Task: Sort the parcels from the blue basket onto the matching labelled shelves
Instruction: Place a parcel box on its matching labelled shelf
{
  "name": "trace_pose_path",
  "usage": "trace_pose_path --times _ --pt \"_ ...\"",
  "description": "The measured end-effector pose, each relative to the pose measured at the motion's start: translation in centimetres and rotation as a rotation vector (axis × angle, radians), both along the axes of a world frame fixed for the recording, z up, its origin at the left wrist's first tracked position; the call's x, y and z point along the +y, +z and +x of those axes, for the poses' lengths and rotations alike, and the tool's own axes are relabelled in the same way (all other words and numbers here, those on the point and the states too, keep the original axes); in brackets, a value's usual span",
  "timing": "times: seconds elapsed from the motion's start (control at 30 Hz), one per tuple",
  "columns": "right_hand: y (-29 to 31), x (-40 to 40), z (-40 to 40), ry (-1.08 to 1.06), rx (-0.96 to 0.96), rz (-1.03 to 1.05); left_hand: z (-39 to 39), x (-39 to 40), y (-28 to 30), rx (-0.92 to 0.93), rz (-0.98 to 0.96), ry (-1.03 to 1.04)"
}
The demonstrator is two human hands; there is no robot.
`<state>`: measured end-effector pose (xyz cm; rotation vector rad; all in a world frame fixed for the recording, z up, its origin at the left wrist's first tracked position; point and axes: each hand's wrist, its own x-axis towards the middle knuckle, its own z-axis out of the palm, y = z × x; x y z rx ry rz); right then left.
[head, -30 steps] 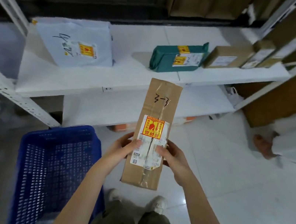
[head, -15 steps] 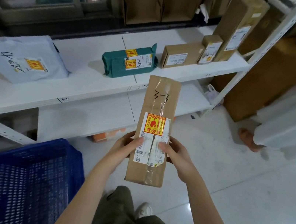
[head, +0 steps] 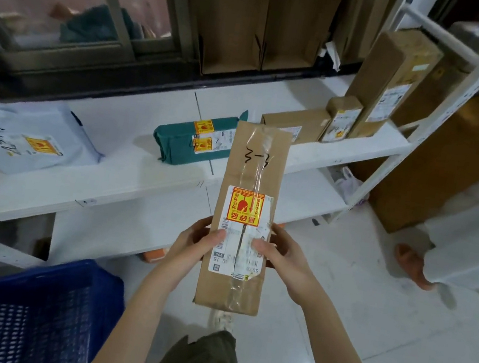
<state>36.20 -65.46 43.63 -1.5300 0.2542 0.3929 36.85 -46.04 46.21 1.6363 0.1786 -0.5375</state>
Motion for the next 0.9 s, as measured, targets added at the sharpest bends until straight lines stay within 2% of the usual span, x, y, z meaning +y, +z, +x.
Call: trace_pose_path --times 0.27,0.53,0.73,0.9 --pt "4.0 -2.1 5.9 0.036 -0.194 -0.035 5.3 -1.5 2.8 -0.146 -0.046 0.072" --pt "8.8 -2.9 9.3 0.129 -0.344 -0.046 6.5 -2.3 6.5 -0.302 -0.087 0.175" --pt "13.5 -2.8 11.2 0.241 -0.468 -0.037 6.3 -2.4 11.2 -0.450 -0.050 0.279" --pt "18.6 -2.3 12.4 0.248 -0.603 0.010 6.8 -2.3 16.5 -0.578 -0.066 0.288"
